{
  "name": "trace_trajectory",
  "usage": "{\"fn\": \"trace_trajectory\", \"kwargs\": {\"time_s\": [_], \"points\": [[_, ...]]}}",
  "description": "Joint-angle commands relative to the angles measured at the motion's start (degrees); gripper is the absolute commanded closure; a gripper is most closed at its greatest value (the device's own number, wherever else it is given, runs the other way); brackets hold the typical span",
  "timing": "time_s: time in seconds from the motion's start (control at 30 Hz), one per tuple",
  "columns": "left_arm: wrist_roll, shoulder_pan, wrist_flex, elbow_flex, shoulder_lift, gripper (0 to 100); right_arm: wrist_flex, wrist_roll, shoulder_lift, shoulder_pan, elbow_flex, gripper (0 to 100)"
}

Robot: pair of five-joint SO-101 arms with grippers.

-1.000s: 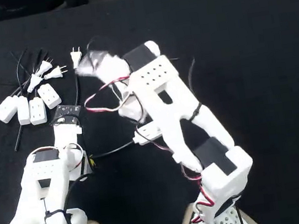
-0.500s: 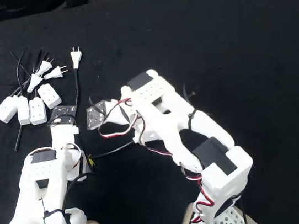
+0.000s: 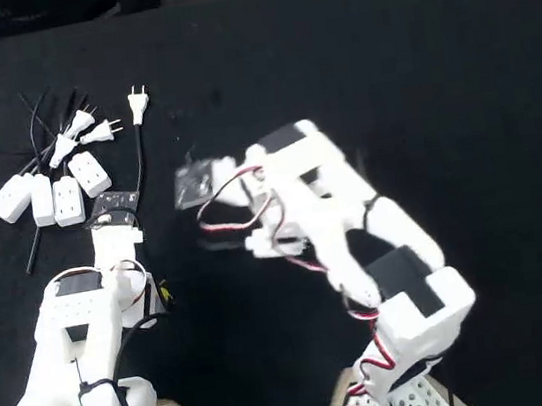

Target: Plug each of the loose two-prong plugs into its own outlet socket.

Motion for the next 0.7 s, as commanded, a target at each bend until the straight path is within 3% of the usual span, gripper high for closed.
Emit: {"fn": "trace_trajectory", "kwargs": {"time_s": [0.0, 0.23, 0.47, 0.67], "points": [[-0.09, -0.22, -0.70, 0.40, -0.44, 78, -0.70, -5.45, -2.59, 7.56, -1.45, 98.8], [-0.09, -0.22, -0.70, 0.40, -0.35, 78, -0.44, -22.42, -3.21, 12.57, -5.67, 98.5], [-0.09, -0.22, -0.70, 0.48, -0.35, 78, 6.51, -23.74, -3.65, 7.30, -7.34, 76.8], [-0.09, -0.22, -0.70, 0.40, -0.35, 78, 7.74, -23.74, -2.68, 1.41, -3.30, 79.2]]}}
